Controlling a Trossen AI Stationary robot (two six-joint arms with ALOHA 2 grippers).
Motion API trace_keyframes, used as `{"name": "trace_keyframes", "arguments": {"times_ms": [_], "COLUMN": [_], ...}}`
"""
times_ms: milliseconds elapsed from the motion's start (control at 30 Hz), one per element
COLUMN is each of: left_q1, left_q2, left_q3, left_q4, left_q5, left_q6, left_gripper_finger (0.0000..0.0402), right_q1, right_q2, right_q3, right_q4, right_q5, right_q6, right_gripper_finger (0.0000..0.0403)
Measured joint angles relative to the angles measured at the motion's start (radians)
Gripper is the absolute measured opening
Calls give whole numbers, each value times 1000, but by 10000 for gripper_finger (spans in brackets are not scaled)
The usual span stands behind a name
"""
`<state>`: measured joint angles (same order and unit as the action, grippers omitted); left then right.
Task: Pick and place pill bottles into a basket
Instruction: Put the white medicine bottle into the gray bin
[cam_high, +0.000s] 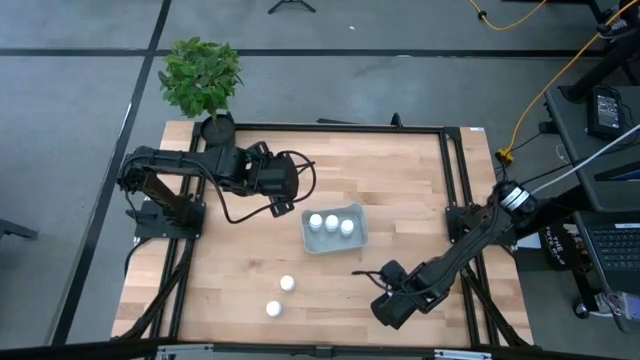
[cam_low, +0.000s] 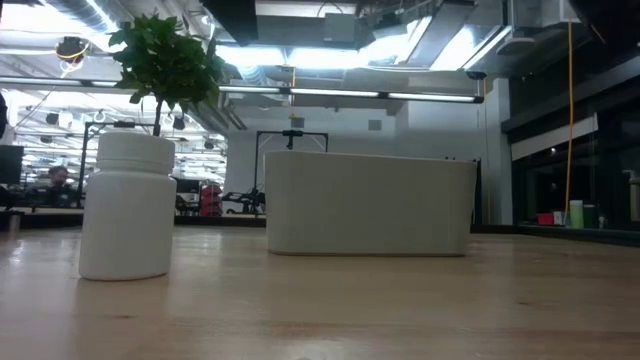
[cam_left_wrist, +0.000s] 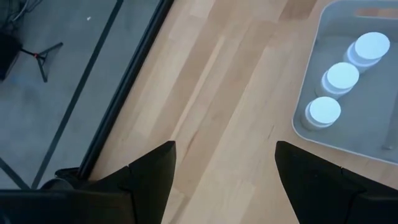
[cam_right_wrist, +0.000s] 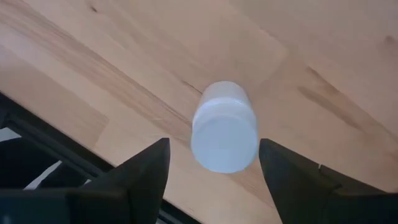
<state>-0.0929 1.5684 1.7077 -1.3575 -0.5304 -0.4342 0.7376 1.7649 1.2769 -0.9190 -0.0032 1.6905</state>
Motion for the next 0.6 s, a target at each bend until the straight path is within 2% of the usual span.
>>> {"name": "trace_keyframes", "arguments": {"times_ms": [300, 400, 533, 600], "left_q1": [0, 0, -4, -5], "left_q2": [0, 0, 0, 0], "left_q3": [0, 0, 0, 0], "left_q4": [0, 0, -1, -1], "left_q5": [0, 0, 5, 6], "left_q6": [3, 3, 3, 3], "left_gripper_finger": [267, 267, 267, 267], "right_q1": [-1, -1, -1, -1], "right_q2": [40, 42, 41, 41], "right_q3": [0, -1, 0, 0], "right_q4": [3, 2, 2, 8], "right_q5": [-1, 5, 6, 6], "right_q6": [-43, -46, -53, -54], "right_gripper_finger": [242, 214, 148, 150]}}
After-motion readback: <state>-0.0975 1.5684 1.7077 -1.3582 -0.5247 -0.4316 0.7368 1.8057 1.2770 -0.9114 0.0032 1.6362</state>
